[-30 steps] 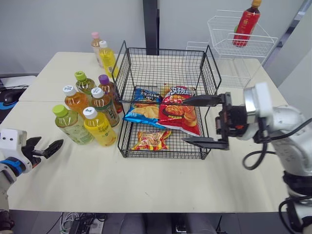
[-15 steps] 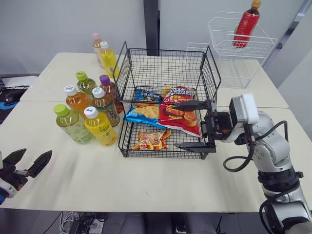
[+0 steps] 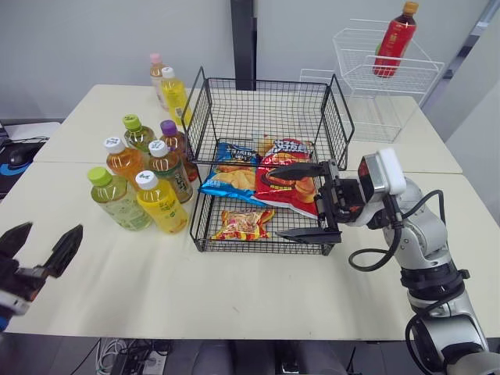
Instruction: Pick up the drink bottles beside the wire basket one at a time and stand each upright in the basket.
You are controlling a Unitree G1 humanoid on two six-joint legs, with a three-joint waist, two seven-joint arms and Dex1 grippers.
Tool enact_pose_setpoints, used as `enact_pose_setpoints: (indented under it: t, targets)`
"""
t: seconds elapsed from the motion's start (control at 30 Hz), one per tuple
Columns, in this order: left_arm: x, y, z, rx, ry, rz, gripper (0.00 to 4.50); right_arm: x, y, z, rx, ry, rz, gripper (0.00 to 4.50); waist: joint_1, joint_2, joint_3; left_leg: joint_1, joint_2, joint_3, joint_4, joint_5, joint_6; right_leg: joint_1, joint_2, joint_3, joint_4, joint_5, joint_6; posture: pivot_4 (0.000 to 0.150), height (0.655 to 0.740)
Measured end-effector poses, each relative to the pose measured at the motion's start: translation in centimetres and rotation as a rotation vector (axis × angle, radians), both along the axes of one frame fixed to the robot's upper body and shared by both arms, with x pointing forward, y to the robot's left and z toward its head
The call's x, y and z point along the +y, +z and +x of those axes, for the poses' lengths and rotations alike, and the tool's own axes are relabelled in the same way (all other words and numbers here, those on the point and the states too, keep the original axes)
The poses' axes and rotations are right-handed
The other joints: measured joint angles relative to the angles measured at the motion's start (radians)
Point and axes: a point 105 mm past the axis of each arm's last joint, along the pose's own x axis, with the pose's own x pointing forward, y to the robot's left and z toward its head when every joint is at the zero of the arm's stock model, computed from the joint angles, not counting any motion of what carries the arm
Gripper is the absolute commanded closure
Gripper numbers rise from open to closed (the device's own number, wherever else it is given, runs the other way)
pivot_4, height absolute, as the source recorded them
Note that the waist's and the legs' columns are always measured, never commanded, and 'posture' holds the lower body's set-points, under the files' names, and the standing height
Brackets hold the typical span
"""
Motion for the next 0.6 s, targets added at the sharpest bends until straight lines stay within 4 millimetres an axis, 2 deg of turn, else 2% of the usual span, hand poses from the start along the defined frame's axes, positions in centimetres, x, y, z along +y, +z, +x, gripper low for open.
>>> enact_pose_setpoints:
  t: [0.1, 0.27, 0.6]
  targets:
    - [-0.5, 0.7, 2.7, -0.014, -0.037, 0.013, 0.01, 0.1, 0.3, 0.2, 0.000, -0.021, 0.010, 0.00, 0.008, 0.000, 0.000, 0.001, 0.000, 0.001, 0.000, 0.000, 0.000, 0.001, 0.000, 0.000, 0.000, 0.000, 0.000, 0.150, 0.7400]
    - [-1.0, -0.3, 6.0, 0.014, -0.065, -0.024, 0.01, 0.0, 0.7, 0.3, -0.003, -0.058, 0.022, 0.00, 0.010, 0.000, 0.000, 0.000, 0.000, 0.001, 0.000, 0.000, 0.000, 0.001, 0.000, 0.000, -0.001, 0.000, 0.000, 0.150, 0.7400]
    - [-2.0, -0.6, 8.6, 0.016, -0.103, -0.002, 0.01, -0.3, 0.9, 0.2, -0.013, -0.101, 0.028, 0.00, 0.012, 0.000, 0.000, 0.000, 0.000, 0.001, 0.000, 0.000, 0.000, 0.001, 0.000, 0.000, -0.001, 0.000, 0.000, 0.150, 0.7400]
